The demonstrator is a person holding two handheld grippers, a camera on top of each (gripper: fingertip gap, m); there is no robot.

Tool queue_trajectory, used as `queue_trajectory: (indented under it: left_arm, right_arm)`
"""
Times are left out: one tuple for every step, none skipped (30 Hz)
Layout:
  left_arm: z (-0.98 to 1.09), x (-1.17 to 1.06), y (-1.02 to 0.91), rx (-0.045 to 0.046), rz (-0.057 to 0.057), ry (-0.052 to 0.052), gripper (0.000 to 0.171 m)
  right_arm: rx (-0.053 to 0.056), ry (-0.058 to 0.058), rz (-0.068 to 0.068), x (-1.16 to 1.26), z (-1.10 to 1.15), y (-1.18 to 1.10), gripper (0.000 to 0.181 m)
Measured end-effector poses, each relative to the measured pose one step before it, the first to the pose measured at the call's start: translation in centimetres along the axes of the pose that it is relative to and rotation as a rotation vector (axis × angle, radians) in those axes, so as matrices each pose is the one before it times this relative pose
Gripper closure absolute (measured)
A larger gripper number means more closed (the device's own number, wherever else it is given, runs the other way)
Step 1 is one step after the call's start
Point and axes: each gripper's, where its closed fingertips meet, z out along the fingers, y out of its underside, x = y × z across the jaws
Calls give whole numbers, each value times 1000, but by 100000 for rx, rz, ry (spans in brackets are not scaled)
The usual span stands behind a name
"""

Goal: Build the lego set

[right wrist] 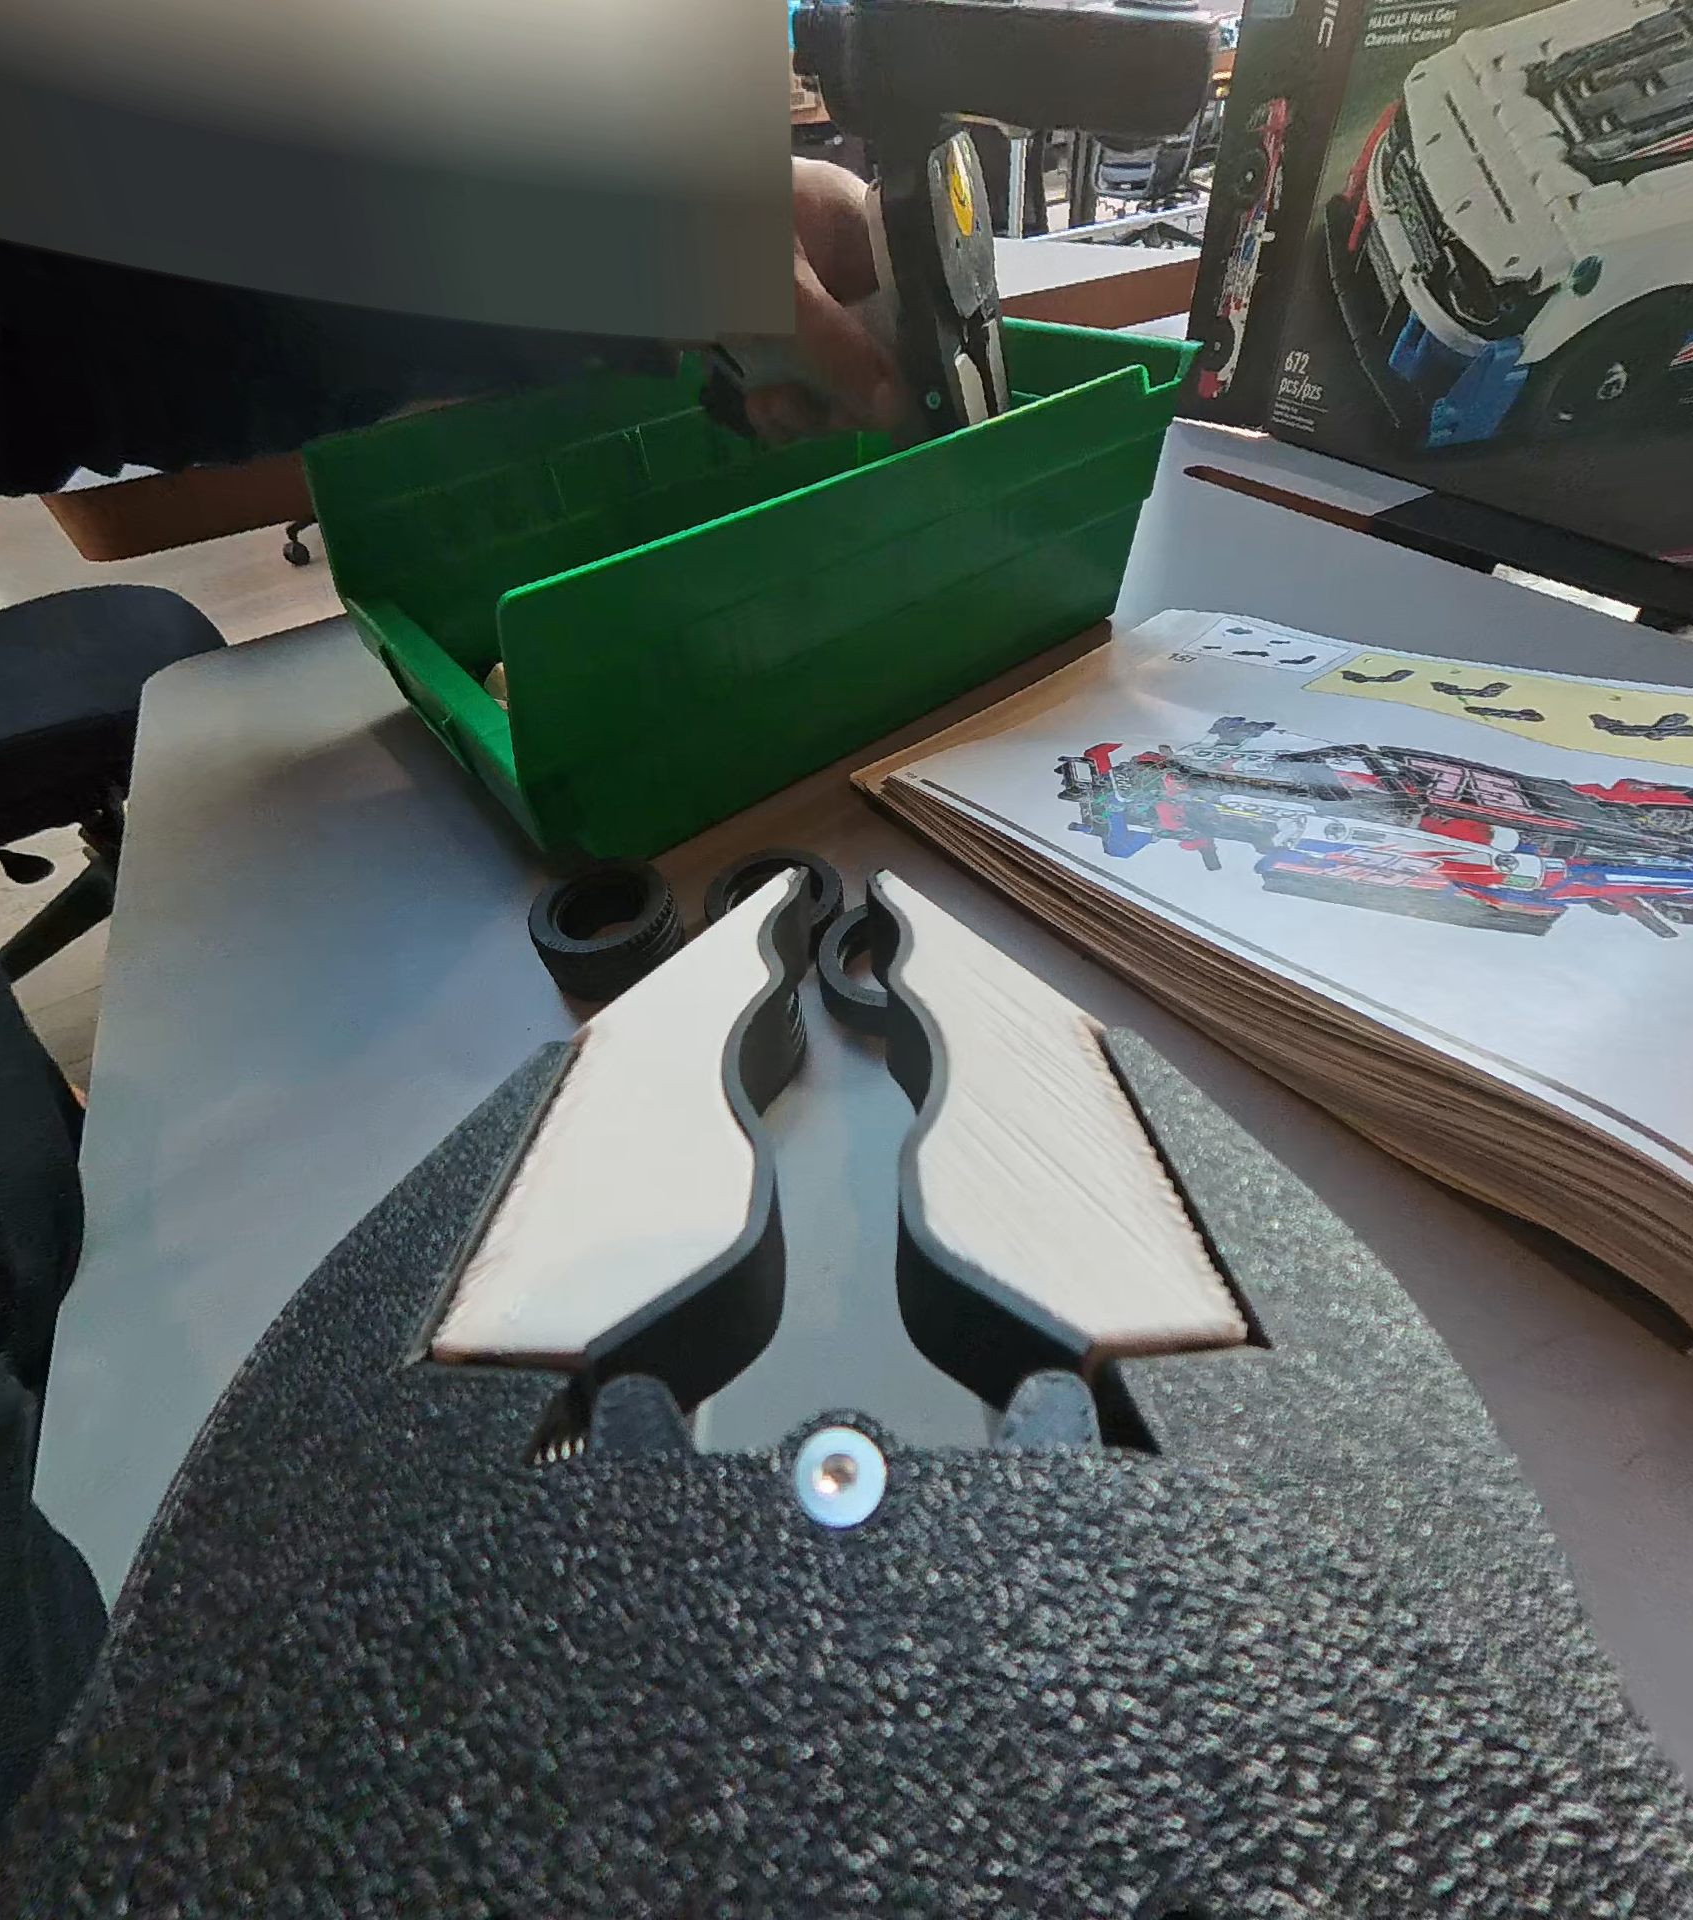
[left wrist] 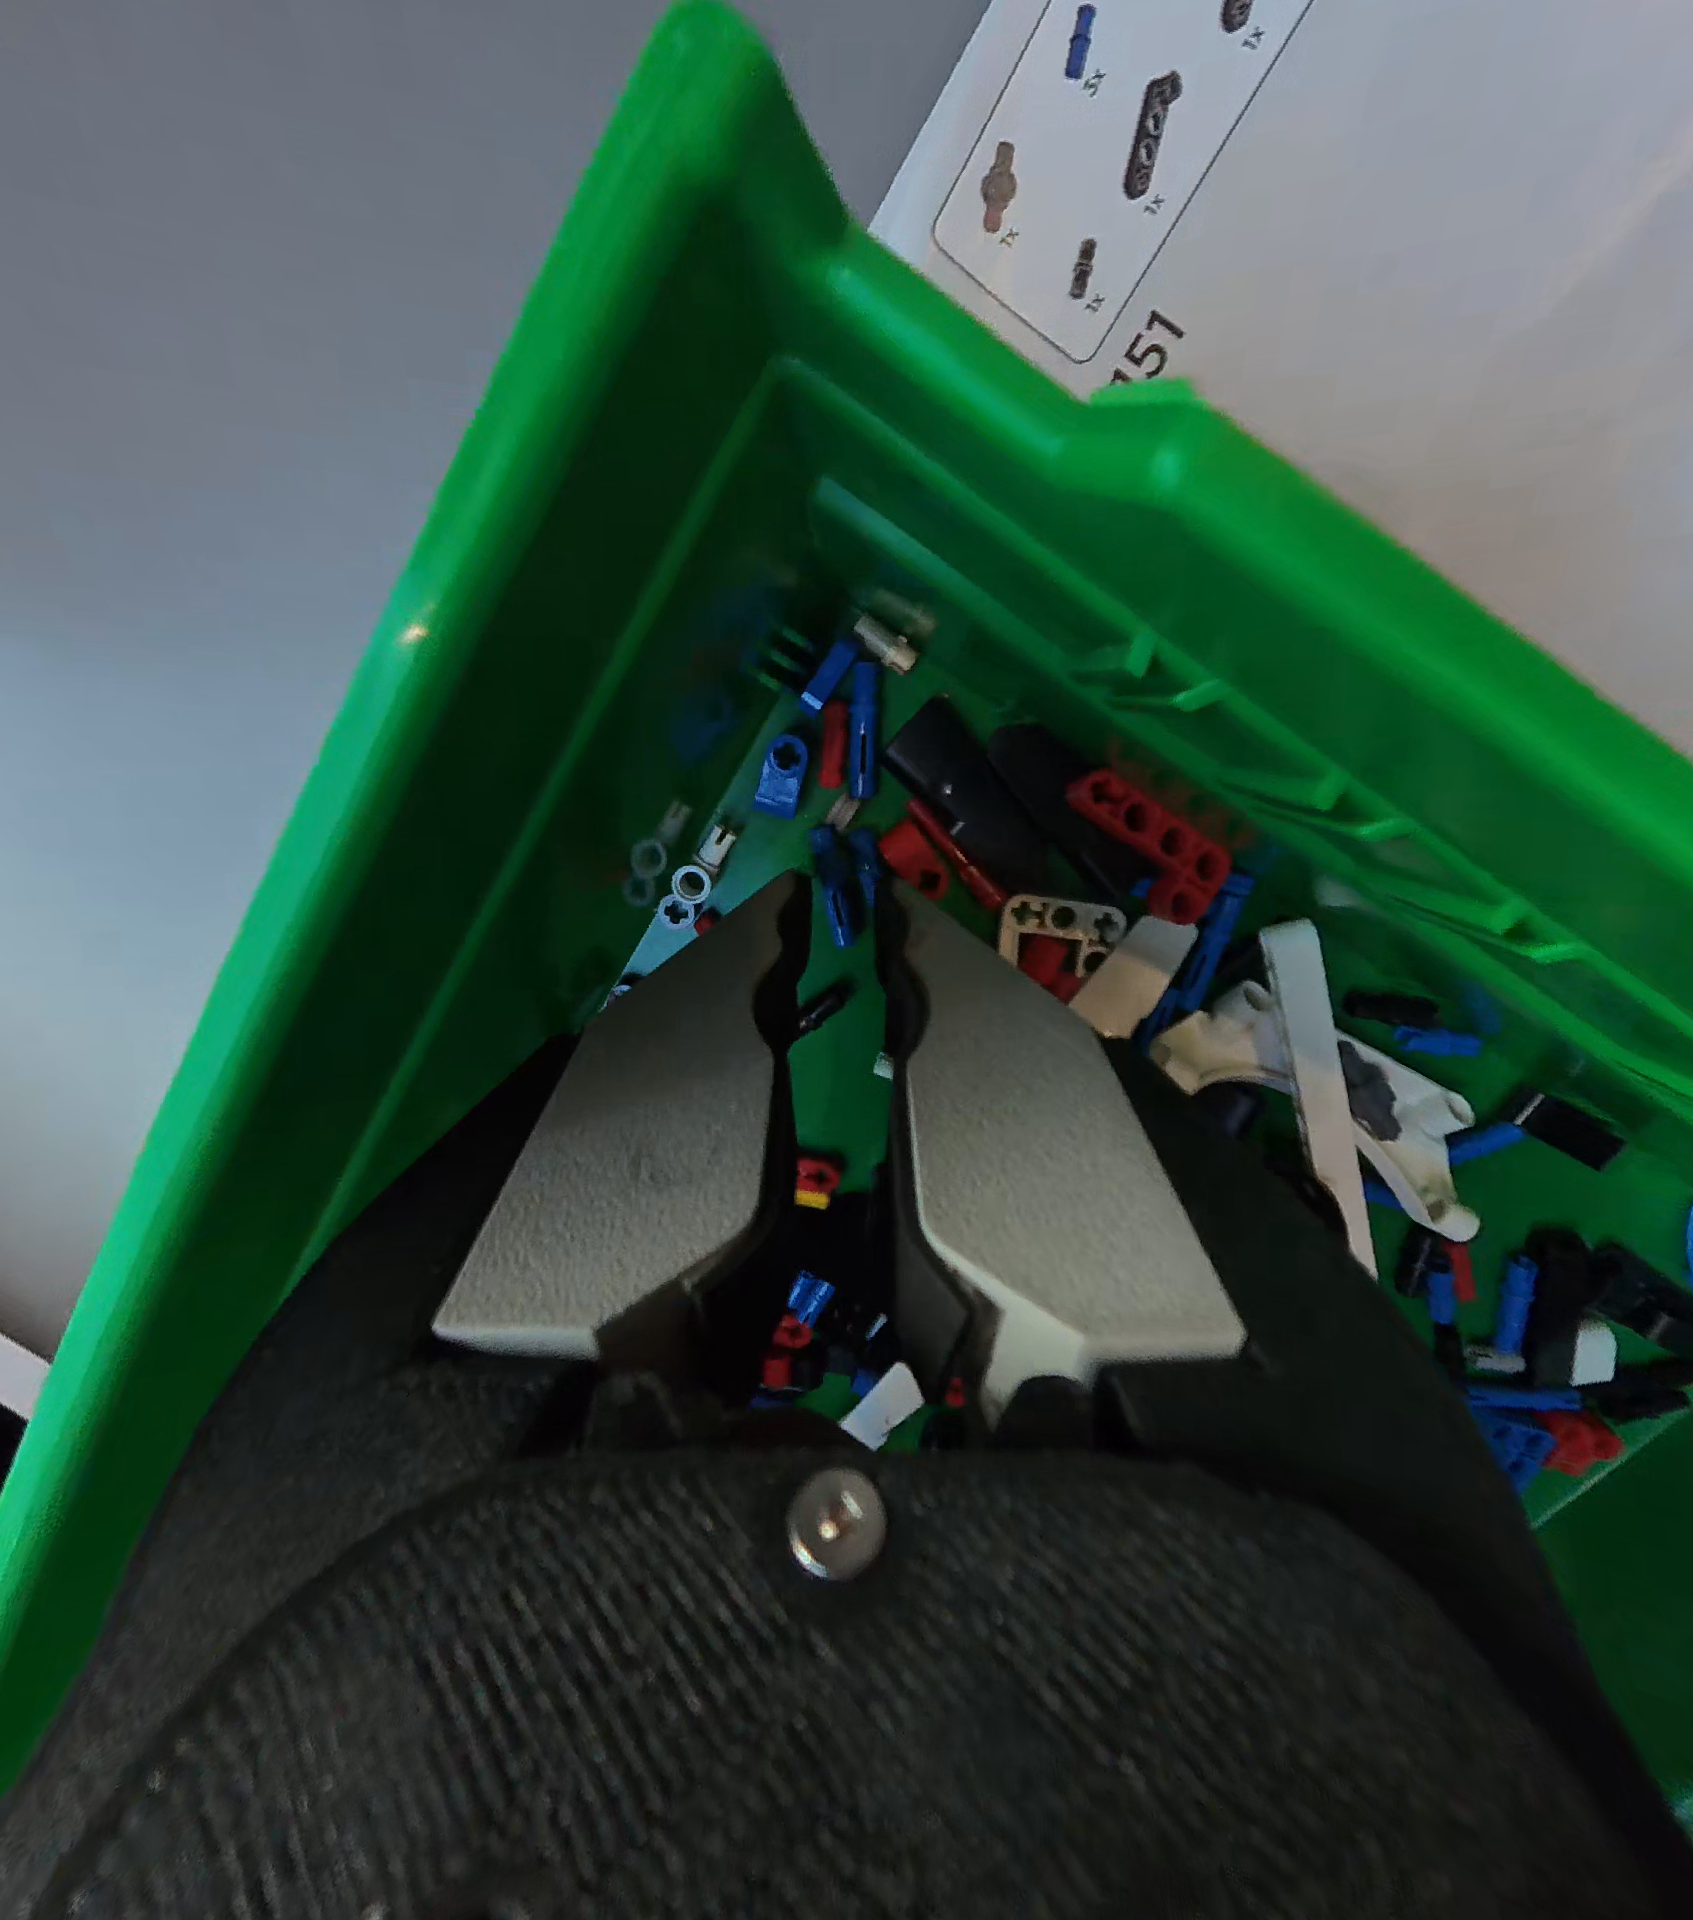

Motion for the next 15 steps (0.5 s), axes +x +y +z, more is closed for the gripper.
queue_trajectory:
  left_arm:
    - [-90, -12, 24, -30, 4, -75, 162]
    - [-81, 86, -21, 228, 160, 577, 162]
    - [-47, 81, -53, 401, 204, 502, 162]
    - [-11, 38, -7, -12, 243, 36, 162]
    - [19, 39, 5, -205, 438, -191, 162]
    - [49, 80, 35, -260, 679, 34, 163]
    - [99, 50, 57, -447, 602, -191, 163]
    - [179, -69, 129, -883, 393, -850, 163]
    - [234, -163, 183, -1236, 371, -1405, 163]
    - [48, 138, -140, 917, 452, 405, 163]
    - [26, 212, -10, 49, 150, 768, 163]
    - [0, 28, -18, 37, 269, -320, 163]
    - [6, -5, -4, -38, 335, -299, 164]
    - [2, 10, 11, -148, 134, 88, 164]
    - [-1, 30, 26, -341, 670, 230, 164]
  right_arm:
    - [2, -108, 0, -5, 0, -1, 172]
    - [-2, -83, -5, -11, 0, 0, 172]
    - [14, -49, 24, -9, 1, -2, 172]
    - [89, -42, 47, -1, -16, -18, 173]
    - [100, -30, 89, 9, -4, -13, 173]
    - [89, 25, 104, 16, -14, -10, 173]
    - [86, 23, 61, 9, -4, -11, 173]
    - [56, 43, 0, 5, -8, -15, 173]
    - [37, 47, -49, 0, -7, -2, 173]
    - [46, 30, -83, 0, -6, -3, 173]
    - [37, -4, -73, -16, -6, -1, 173]
    - [6, -14, -1, -2, 0, -1, 173]
    - [-6, -18, 59, 3, -1, 0, 173]
    - [-7, -32, 41, 3, -1, 0, 174]
    - [25, -7, -26, -9, 2, -3, 174]
